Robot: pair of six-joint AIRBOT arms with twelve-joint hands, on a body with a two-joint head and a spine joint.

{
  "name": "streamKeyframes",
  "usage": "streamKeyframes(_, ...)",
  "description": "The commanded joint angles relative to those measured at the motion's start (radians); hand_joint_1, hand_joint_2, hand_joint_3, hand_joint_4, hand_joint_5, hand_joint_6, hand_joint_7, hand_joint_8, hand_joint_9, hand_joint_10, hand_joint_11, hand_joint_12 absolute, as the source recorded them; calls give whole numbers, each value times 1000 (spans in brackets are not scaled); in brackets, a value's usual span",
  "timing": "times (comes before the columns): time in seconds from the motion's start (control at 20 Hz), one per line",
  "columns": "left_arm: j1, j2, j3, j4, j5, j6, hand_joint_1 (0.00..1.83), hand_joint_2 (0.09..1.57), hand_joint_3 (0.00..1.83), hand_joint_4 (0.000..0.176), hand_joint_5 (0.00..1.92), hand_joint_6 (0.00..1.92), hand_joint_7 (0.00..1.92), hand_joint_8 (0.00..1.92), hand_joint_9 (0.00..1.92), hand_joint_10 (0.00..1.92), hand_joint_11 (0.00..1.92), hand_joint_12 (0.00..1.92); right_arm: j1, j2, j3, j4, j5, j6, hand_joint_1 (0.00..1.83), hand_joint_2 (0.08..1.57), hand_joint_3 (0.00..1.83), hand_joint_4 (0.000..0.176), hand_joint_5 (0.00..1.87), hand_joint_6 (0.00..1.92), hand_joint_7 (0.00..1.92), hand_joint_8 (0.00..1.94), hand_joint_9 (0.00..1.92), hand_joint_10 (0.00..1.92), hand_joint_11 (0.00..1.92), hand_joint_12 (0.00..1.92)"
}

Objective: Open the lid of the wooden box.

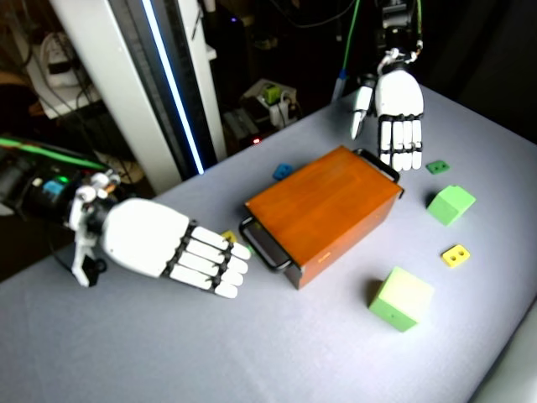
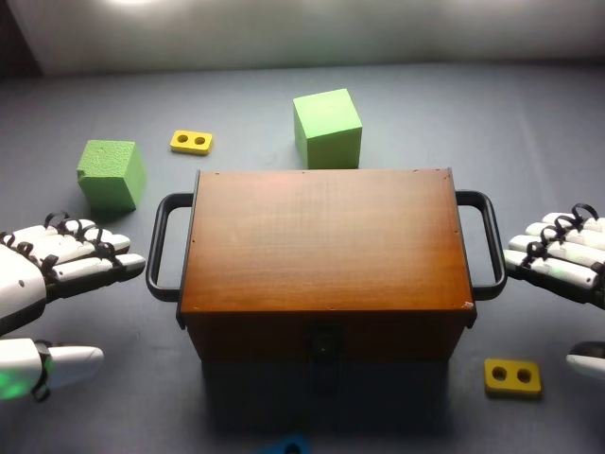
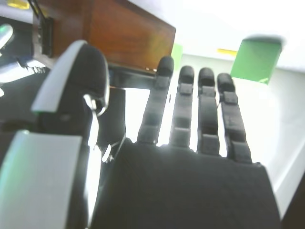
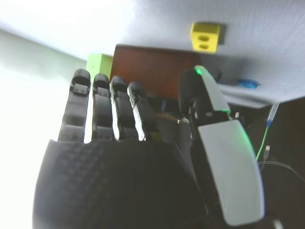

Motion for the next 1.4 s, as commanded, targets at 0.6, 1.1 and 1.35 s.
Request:
streamKeyframes(0.6,-79,-51,34,101,-50,-78,176,1397,0,0,90,0,0,0,0,0,0,0,47,-50,33,-8,81,4,611,1386,0,0,0,0,0,0,0,0,0,0)
streamKeyframes(1.1,-90,-47,27,116,-91,-90,191,1426,4,35,0,0,0,0,0,0,0,0,52,-50,35,-7,95,15,571,1394,5,0,0,0,0,0,0,0,0,0)
streamKeyframes(1.35,-89,-38,20,110,-107,-87,210,1425,1,26,0,0,0,0,0,0,0,0,52,-44,37,-7,118,44,588,1414,7,0,0,0,0,0,0,0,0,0)
